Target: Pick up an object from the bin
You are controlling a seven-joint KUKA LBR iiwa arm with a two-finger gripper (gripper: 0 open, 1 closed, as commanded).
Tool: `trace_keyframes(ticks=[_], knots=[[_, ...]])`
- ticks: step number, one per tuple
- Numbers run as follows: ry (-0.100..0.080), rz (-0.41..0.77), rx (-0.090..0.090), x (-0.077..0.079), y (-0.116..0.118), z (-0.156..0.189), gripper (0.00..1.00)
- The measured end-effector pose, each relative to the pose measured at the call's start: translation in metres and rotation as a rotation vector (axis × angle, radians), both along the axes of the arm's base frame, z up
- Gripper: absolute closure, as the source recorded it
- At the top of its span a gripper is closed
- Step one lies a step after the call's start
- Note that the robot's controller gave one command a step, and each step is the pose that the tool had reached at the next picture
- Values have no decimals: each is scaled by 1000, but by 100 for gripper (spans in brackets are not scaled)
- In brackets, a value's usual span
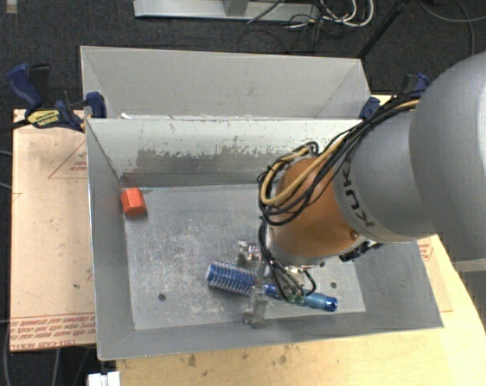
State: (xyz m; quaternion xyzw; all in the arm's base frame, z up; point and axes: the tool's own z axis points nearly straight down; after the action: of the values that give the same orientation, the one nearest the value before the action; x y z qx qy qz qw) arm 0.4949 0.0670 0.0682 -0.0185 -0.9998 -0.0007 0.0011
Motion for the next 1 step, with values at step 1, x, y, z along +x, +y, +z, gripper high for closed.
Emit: trace_keyframes(ticks=[1], knots=[[-2, -1, 1, 1, 0, 0, 0]])
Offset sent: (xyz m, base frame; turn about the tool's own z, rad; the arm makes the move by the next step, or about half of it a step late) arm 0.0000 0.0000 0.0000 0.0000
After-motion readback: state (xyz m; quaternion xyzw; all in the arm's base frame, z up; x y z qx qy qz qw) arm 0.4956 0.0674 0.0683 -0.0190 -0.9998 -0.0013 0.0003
